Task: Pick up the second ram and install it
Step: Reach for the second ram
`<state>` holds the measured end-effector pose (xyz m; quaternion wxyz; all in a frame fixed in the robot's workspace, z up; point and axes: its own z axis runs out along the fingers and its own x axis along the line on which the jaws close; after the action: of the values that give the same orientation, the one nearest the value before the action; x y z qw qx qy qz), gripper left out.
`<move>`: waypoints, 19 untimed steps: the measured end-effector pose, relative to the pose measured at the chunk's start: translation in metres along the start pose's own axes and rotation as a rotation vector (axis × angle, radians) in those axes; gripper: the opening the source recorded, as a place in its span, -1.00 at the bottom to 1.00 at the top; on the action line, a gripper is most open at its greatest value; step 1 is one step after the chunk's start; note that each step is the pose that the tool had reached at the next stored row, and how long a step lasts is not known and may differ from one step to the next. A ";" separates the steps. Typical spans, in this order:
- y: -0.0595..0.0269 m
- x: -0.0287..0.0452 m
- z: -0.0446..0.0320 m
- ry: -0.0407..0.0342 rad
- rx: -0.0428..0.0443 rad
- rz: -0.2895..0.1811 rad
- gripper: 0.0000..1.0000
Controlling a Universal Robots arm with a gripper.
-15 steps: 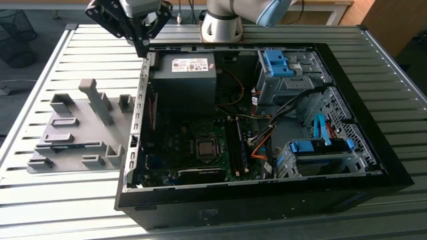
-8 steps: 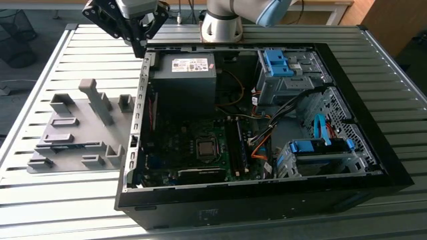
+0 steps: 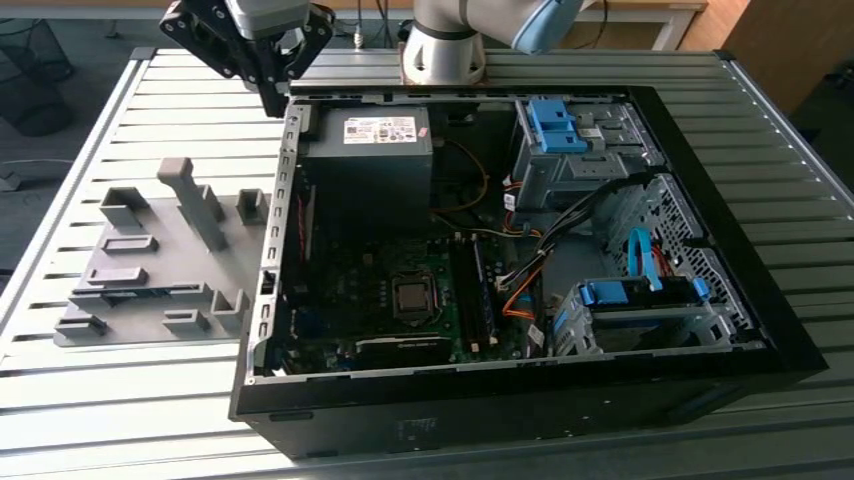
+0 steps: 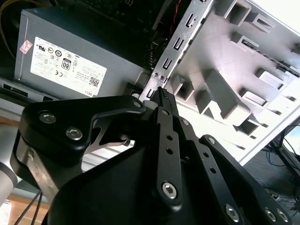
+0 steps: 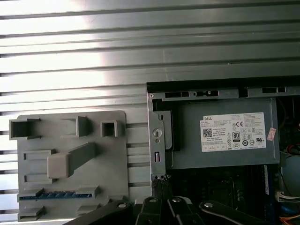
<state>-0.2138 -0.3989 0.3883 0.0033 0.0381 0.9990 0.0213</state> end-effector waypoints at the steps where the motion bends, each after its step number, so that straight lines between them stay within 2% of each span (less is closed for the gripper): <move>1: 0.0000 0.0004 0.0001 0.0008 0.0001 0.000 -0.79; 19: -0.0007 0.0081 0.0017 0.0100 0.0008 0.000 -0.79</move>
<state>-0.2220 -0.3989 0.3865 -0.0017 0.0382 0.9990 0.0211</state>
